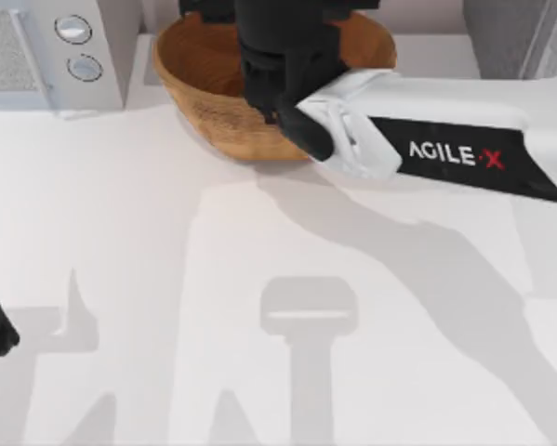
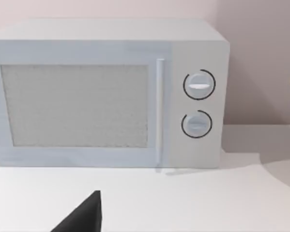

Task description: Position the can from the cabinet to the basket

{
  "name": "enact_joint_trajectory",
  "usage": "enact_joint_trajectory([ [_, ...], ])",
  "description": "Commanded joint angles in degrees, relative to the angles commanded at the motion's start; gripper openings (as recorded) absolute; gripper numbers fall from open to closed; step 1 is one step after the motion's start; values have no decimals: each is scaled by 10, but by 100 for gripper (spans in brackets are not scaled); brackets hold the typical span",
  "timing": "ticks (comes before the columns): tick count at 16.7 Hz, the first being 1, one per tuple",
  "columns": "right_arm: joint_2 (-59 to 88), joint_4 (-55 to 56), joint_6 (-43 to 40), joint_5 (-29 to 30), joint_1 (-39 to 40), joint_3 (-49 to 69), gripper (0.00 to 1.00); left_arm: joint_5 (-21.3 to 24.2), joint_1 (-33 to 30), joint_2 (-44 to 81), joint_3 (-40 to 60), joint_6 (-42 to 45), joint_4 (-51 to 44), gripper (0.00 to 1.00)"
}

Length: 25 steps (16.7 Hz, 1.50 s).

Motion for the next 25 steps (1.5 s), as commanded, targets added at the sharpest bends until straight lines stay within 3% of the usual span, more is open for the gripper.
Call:
enact_joint_trajectory([
  [10,45,-6,-2,-15,-15,60,0,0,0,0,0,0,0,100],
  [23,45,-6,-2,-15,-15,60,98,0,0,0,0,0,0,100],
  [25,45,-6,-2,-15,-15,60,100,0,0,0,0,0,0,100],
])
